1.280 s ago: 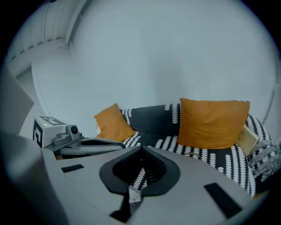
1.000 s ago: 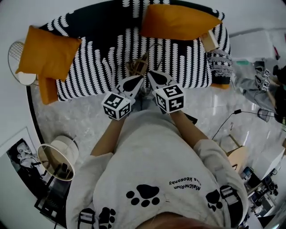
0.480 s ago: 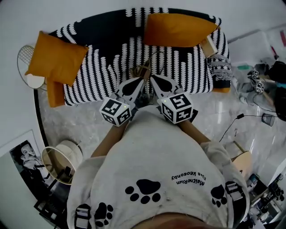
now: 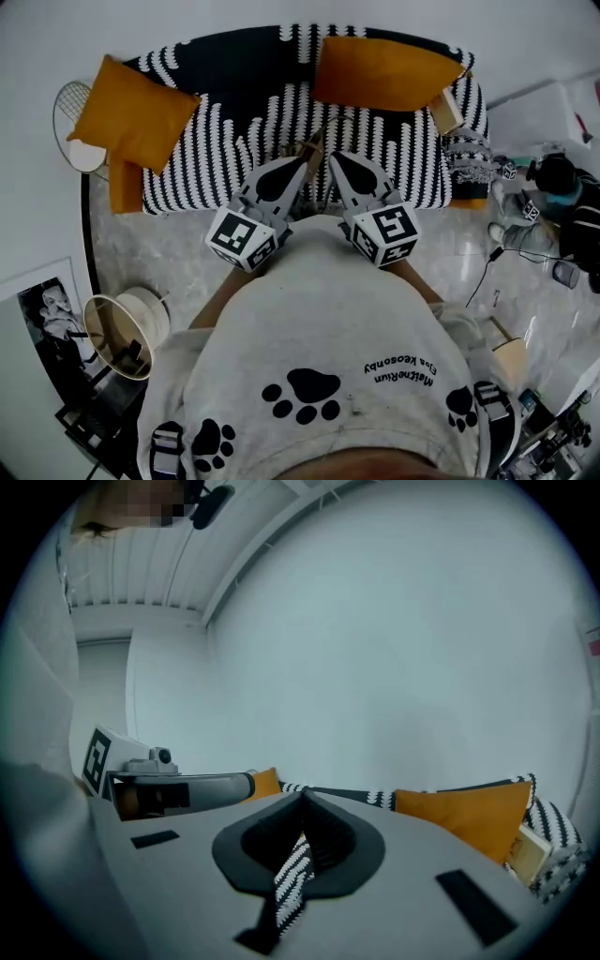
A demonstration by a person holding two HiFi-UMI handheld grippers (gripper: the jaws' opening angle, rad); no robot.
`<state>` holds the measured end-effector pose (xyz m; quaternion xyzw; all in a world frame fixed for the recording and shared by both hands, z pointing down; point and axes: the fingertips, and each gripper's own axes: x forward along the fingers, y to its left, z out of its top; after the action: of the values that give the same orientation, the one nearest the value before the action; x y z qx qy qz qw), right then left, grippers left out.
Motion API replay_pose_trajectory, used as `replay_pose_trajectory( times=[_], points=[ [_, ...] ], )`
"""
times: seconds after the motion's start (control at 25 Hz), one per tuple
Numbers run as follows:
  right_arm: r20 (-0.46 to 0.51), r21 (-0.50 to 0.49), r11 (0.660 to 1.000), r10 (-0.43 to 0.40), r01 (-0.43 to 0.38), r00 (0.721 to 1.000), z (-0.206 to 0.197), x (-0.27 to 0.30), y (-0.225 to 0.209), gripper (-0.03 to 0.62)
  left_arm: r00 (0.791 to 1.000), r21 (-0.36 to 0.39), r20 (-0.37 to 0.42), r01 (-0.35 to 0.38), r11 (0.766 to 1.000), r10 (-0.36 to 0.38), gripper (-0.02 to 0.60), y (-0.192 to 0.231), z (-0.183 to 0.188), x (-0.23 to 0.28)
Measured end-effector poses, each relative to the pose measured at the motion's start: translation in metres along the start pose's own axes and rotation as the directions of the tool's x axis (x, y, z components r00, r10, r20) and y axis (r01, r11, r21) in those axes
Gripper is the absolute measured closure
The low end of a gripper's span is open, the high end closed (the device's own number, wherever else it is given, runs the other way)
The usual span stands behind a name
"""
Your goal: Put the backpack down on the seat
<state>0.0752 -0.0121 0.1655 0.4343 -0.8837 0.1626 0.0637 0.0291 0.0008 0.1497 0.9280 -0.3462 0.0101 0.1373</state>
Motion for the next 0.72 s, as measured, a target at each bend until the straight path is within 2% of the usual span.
replay_pose_trajectory(
  times=[0.12,0.2,0.44,0.72],
  points=[
    [0.030,0.001,0.999,0.033,-0.033,0.999,0.005,-0.009,0.003,0.562,1.000,0.057,0.006,-0.008,0.998,0.008,0.561,-0.012,0.002,0.001],
    [0.036,-0.018,0.999,0.046,-0.045,0.998,0.003,-0.013,0.004,0.562,1.000,0.069,0.026,-0.013,0.998,0.011,0.561,-0.018,0.003,0.002],
    [0.064,-0.060,0.997,0.055,-0.051,0.996,0.008,-0.019,0.005,0.562,0.992,0.060,0.104,-0.073,0.996,0.067,0.561,-0.018,0.010,-0.003],
    [0.069,-0.078,0.995,0.061,-0.056,0.996,0.010,-0.023,0.008,0.562,0.989,0.054,0.132,-0.077,0.996,0.070,0.561,-0.022,0.013,-0.006]
  ],
)
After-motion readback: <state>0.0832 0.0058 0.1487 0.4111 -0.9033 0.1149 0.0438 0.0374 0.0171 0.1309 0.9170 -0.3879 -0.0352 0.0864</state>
